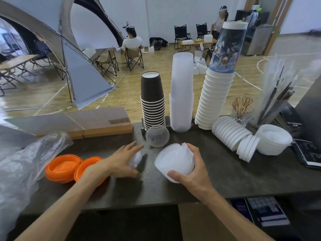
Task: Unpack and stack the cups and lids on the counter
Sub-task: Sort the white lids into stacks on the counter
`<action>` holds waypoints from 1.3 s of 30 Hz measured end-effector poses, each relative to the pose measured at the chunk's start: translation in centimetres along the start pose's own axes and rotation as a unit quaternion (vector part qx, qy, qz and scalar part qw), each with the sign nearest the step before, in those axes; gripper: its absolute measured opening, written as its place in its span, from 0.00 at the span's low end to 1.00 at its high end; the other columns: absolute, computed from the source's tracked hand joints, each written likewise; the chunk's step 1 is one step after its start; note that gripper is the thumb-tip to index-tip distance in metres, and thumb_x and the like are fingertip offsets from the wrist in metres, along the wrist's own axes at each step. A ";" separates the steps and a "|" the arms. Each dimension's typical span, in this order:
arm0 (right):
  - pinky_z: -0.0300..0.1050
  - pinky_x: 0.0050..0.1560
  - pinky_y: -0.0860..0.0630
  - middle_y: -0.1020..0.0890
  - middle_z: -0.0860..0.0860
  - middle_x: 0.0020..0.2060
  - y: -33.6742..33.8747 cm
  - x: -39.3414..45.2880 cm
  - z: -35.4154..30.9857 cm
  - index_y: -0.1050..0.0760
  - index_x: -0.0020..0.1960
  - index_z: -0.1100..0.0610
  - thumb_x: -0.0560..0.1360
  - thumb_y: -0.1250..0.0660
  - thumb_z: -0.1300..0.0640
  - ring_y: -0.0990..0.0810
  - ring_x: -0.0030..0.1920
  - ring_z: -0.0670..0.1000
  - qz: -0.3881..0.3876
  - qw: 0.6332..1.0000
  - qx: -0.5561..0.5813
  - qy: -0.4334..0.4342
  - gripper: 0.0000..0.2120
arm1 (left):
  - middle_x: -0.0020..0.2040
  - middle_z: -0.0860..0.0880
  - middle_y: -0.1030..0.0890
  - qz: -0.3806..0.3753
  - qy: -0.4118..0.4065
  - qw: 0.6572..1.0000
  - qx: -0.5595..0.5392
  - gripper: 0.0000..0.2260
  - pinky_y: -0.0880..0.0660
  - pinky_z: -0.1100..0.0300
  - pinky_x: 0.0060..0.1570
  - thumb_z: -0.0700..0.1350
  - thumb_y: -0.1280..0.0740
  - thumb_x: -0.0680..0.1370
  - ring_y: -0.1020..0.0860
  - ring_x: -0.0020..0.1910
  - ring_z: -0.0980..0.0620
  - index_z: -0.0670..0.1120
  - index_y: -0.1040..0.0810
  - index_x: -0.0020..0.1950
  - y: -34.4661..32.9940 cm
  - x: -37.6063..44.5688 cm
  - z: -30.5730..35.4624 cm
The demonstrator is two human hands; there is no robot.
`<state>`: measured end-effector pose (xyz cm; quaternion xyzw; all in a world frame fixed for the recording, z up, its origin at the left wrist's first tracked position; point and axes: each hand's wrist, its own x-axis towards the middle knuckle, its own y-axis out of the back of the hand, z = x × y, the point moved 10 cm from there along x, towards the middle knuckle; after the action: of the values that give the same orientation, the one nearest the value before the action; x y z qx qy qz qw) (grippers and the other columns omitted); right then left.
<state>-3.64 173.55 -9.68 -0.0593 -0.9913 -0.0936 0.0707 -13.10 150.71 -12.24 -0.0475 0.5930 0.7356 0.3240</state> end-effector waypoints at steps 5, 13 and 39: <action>0.39 0.53 0.21 0.29 0.28 0.58 0.1 -0.1 0.1 0.36 0.65 0.33 0.57 0.19 0.38 0.26 0.60 0.38 -0.007 0.999 -0.050 0.003 0.42 | 0.74 0.51 0.37 0.100 -0.009 0.994 -0.047 0.41 0.29 0.55 0.66 0.58 0.26 0.70 0.29 0.69 0.48 0.63 0.43 0.79 1.1 -0.2 0.9; 0.44 0.56 0.21 0.29 0.32 0.60 -0.5 -0.3 -1.0 0.36 0.67 0.37 0.60 0.17 0.40 0.26 0.61 0.43 -0.014 0.989 -0.134 0.067 0.42 | 0.61 0.54 0.28 0.122 -0.047 0.956 -0.262 0.45 0.28 0.63 0.48 0.77 0.36 0.57 0.25 0.55 0.54 0.61 0.36 0.72 1.5 -3.4 8.9; 0.36 0.50 0.20 0.28 0.30 0.59 5.0 -1.7 -0.9 0.33 0.64 0.36 0.59 0.15 0.45 0.27 0.62 0.37 0.080 0.995 -0.056 0.025 0.40 | 0.56 0.50 0.22 0.398 0.032 0.872 -0.282 0.14 0.23 0.54 0.55 0.51 0.30 0.78 0.21 0.52 0.52 0.48 0.24 0.62 5.1 -1.0 5.3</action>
<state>-1.19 178.08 -8.15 -0.1396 -0.9747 -0.1440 0.0992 -13.37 154.64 -5.89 0.0799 0.3387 0.9365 -0.0427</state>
